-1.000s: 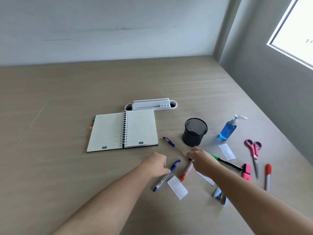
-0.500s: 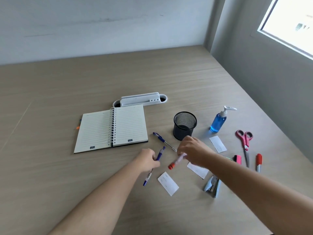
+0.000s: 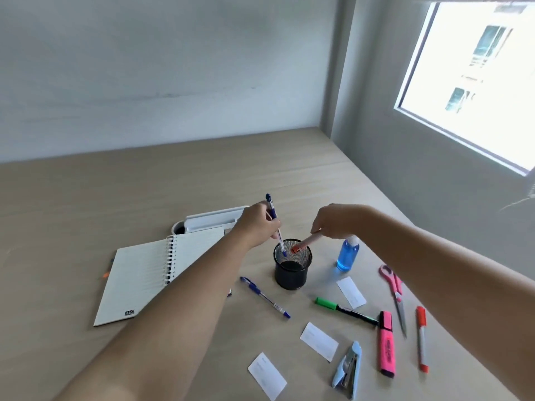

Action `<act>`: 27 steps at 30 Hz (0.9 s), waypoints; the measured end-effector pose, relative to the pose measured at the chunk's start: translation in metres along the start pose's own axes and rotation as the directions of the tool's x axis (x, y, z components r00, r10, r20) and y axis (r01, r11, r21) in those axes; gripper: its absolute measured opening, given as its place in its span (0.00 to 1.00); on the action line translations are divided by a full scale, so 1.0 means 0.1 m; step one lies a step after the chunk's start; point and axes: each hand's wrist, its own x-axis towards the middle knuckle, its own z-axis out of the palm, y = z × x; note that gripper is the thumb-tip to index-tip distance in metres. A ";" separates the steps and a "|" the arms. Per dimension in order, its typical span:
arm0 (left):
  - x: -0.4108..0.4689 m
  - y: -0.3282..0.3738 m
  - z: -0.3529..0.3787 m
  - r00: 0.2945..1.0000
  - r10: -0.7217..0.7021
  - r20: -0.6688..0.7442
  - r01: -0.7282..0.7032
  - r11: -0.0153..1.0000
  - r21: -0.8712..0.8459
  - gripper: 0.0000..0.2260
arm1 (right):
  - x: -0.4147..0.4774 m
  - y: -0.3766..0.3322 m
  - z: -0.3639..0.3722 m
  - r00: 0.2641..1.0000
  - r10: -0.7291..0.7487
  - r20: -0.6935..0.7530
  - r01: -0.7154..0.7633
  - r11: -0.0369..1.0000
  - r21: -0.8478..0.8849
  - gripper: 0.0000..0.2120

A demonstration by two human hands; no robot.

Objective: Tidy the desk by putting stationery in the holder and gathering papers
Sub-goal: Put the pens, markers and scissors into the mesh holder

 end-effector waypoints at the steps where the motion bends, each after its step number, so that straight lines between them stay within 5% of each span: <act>1: 0.01 -0.02 0.07 1.000 -0.015 0.009 0.015 1.000 0.023 0.02 | 0.07 -0.02 0.01 1.000 0.005 0.006 -0.005 1.000 -0.015 0.17; 10: 0.04 -0.29 0.48 0.985 -0.125 0.115 0.112 0.987 0.116 0.04 | 0.50 -0.12 0.44 0.989 0.029 -0.147 0.026 0.932 0.360 0.10; 13: 0.07 -0.30 0.47 0.992 -0.110 0.055 0.105 0.990 0.096 0.04 | 0.55 -0.10 0.54 0.970 0.071 -0.231 0.042 0.893 0.449 0.13; 17: 0.06 -0.27 0.39 0.994 -0.064 -0.091 0.072 0.993 0.090 0.19 | 0.48 -0.05 0.56 0.924 0.111 -0.366 0.072 0.888 0.453 0.15; 20: -0.03 -0.20 0.32 0.980 0.021 -0.199 0.005 0.992 0.129 0.14 | 0.28 -0.01 0.56 0.893 0.110 -0.437 0.110 0.887 0.448 0.12; 24: -0.28 -0.30 0.37 0.952 0.091 -0.293 -0.034 0.981 0.192 0.03 | -0.09 0.03 0.78 0.916 0.136 -0.378 0.075 0.866 0.494 0.09; 27: -0.53 -0.60 0.57 0.963 -0.125 -0.239 0.175 0.964 0.200 0.01 | -0.40 0.06 1.20 0.971 0.123 -0.206 0.006 0.845 0.534 0.11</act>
